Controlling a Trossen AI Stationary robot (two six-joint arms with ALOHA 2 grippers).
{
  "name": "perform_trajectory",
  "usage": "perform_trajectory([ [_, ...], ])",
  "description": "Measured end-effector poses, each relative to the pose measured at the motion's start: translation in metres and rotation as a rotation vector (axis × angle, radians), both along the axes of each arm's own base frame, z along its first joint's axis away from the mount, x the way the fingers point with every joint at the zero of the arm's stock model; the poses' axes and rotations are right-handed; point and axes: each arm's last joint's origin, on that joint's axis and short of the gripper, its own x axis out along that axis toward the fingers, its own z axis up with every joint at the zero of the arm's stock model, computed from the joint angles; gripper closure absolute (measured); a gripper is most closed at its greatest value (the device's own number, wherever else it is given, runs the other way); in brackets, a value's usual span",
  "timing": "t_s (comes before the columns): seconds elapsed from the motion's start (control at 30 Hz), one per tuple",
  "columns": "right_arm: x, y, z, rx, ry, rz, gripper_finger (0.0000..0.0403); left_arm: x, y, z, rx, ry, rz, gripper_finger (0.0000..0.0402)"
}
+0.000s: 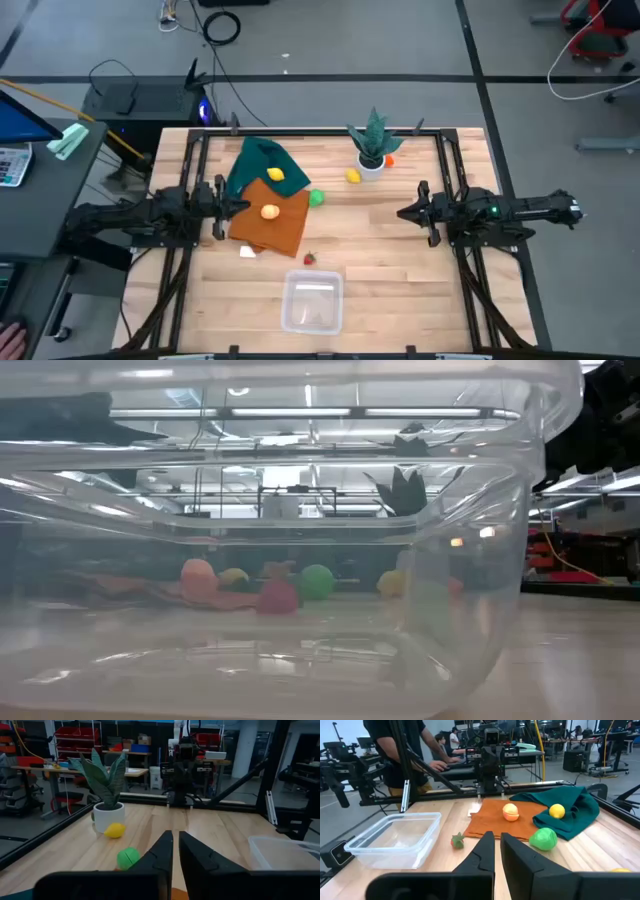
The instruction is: Pick and placing Produce into tupperware
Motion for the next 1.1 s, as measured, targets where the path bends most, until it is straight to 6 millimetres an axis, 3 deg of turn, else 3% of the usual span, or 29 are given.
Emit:
perform_trajectory([
  [1.1, 0.0000, 0.0000, 0.0000, 0.000, 0.000, 0.000, 0.0402, 0.0000, 0.0000, -0.0001, 0.000, 0.000, 0.000, 0.0368],
])
